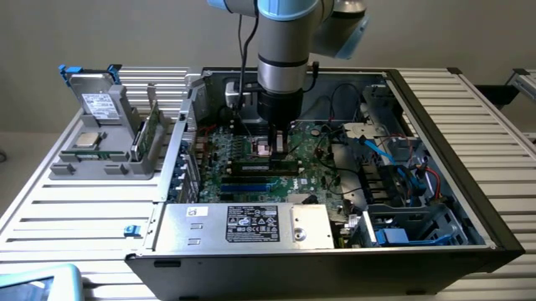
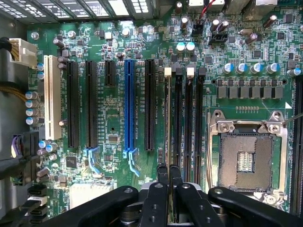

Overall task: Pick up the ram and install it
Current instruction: 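Insert the ram into the slot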

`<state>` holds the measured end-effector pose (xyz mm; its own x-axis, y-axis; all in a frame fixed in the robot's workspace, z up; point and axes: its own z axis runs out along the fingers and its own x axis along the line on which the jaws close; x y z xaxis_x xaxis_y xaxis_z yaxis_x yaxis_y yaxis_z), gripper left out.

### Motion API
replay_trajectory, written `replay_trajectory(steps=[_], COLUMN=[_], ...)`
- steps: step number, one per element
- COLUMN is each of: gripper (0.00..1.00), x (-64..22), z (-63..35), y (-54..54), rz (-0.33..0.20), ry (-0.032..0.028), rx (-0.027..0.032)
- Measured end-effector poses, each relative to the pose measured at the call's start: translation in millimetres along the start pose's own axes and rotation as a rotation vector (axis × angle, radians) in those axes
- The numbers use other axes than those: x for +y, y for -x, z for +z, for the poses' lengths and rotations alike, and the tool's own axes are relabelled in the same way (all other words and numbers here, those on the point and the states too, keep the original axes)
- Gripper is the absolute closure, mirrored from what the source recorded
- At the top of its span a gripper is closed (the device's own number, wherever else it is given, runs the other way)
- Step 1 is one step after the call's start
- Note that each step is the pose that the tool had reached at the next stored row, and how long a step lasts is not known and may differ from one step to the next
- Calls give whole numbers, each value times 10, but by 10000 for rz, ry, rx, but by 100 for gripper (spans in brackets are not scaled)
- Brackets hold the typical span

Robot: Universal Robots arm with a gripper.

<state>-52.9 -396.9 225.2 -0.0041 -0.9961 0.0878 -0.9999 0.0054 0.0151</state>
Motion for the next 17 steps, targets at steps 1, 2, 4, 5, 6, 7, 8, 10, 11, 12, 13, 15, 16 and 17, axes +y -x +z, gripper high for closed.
replay_trajectory(steps=[1, 2, 4, 5, 6, 7, 8, 10, 11, 12, 13, 15, 16, 17], gripper=[87, 87, 87, 87, 87, 87, 87, 87, 87, 87, 86, 79, 79, 79], x=[0, 0, 0, 0, 0, 0, 0, 0, 0, 0, 1, 0, 0, 0], z=[4, 7, 8, 8, 8, 9, 9, 9, 9, 9, 9, 9, 9, 9], y=[0, 1, 1, 1, 1, 1, 1, 1, 1, 1, 1, 1, 1, 1], rz=[0, 0, 0, 0, 0, 0, 1, 0, 1, 0, 1, 1, 1, 1], ry=[0, 0, 1, 1, 2, 1, 1, 1, 1, 1, 3, 1, 1, 1], rx=[1, 0, 2, 3, 3, 2, 1, 1, 1, 1, 0, 1, 1, 1])
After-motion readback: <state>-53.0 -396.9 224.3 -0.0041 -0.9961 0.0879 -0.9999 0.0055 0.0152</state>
